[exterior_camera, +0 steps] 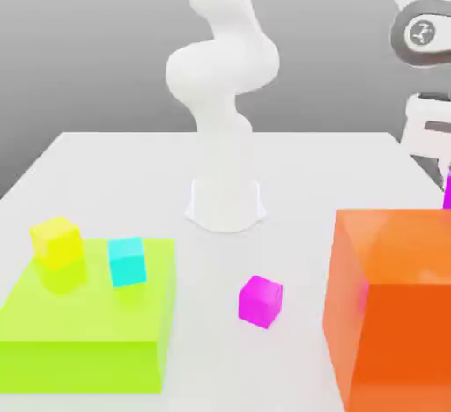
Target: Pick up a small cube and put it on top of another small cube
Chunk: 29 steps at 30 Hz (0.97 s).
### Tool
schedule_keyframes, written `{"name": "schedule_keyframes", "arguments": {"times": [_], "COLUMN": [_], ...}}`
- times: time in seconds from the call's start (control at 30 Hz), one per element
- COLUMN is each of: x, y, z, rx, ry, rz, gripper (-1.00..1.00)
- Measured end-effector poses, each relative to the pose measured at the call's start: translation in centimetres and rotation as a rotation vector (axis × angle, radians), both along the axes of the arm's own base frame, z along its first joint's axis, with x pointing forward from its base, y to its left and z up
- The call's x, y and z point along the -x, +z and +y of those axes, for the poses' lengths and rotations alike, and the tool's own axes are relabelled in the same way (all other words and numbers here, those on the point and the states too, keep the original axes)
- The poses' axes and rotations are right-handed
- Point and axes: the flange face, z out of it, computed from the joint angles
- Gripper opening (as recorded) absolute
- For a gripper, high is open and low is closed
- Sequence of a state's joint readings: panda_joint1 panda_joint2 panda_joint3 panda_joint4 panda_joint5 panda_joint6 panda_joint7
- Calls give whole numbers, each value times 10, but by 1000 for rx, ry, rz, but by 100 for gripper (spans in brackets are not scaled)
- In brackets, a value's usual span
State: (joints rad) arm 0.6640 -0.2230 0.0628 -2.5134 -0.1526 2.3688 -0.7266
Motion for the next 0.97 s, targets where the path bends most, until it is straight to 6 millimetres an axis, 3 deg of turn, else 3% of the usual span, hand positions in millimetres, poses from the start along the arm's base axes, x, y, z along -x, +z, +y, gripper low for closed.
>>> {"name": "schedule_keyframes", "arguments": {"times": [0.07, 0.17, 0.27, 0.37, 0.53, 0.7, 0.77, 0.87, 0.9, 0.97], "x": [-29, -56, -69, -70, -46, 21, 39, 45, 46, 46], "y": [17, 36, 51, 53, 39, 4, -25, -62, -72, -72], "z": [-49, -124, -199, -274, -400, -528, -556, -563, -564, -564], "rx": [-3, -10, -21, -30, -52, -94, -108, -112, -110, -110], "ry": [-125, -299, -465, -607, -821, -1029, -1062, -1073, -1075, -1075], "rz": [-10, -17, -16, -4, 35, 92, 109, 114, 113, 113], "gripper": [-100, -100, -100, -100, -100, -100, -100, -100, 100, 100]}}
